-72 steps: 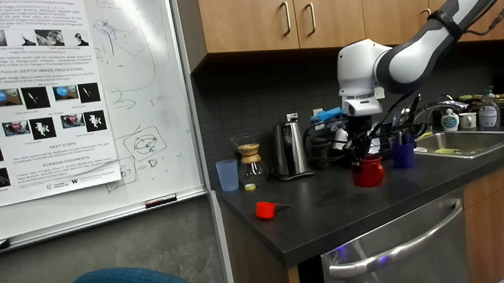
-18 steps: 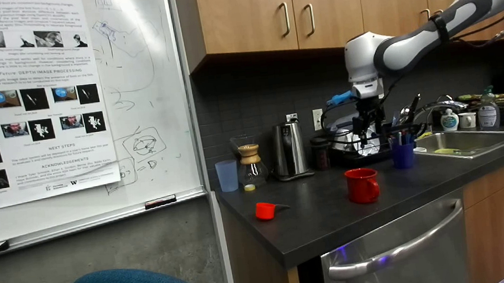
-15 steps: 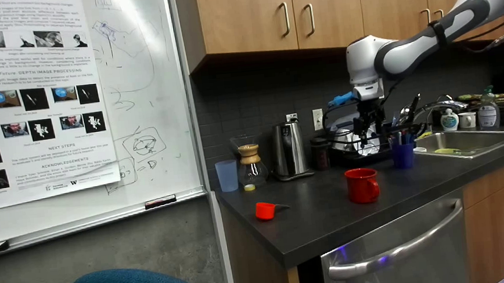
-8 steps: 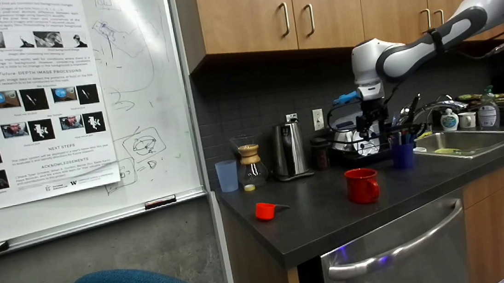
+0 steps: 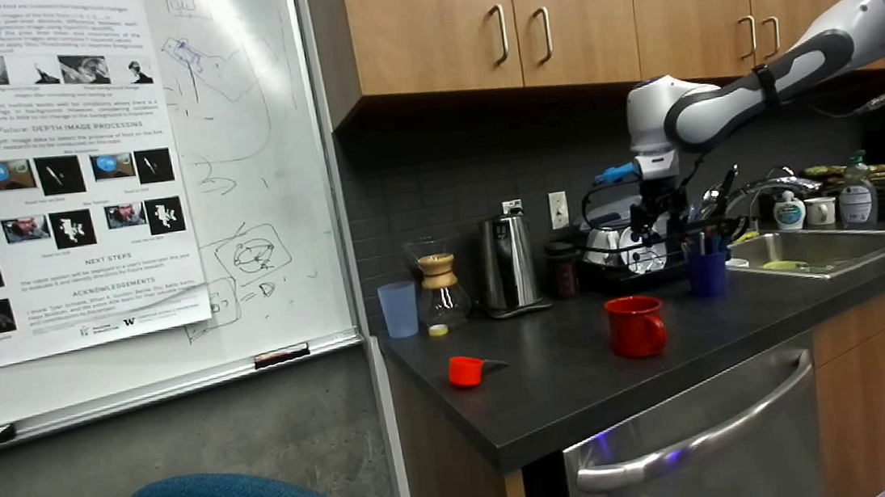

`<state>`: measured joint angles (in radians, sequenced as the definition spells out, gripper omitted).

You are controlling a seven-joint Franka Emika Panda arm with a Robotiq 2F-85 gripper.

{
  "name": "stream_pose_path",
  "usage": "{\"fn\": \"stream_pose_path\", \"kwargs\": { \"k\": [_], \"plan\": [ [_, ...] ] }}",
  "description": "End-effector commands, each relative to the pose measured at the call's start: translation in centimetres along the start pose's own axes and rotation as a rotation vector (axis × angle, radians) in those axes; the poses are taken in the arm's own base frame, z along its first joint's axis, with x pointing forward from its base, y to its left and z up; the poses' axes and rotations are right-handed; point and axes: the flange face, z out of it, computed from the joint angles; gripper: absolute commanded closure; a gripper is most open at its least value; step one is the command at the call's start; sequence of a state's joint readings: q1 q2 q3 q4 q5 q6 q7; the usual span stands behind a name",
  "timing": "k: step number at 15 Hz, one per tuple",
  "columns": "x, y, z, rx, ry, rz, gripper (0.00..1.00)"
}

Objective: Move the red mug forwards.

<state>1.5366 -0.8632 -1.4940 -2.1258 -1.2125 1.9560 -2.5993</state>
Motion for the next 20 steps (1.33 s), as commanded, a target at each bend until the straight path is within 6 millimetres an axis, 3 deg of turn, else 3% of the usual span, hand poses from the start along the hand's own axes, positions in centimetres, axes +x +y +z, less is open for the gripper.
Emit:
{"fn": "stream_pose_path", "kwargs": {
  "k": [1, 7, 13, 17, 20],
  "plan": [
    [-1.2, -1.0, 0.0, 0.000, -0.013, 0.017, 0.00],
    [-0.5, -0.9, -0.2, -0.027, 0.011, 0.018, 0.00],
    [1.9, 2.6, -2.7, -0.047, 0.040, -0.061, 0.00],
    [4.4, 5.4, -4.8, -0.067, 0.062, -0.120, 0.00],
    [6.5, 7.3, -5.1, -0.099, 0.083, -0.154, 0.00]
  ]
}}
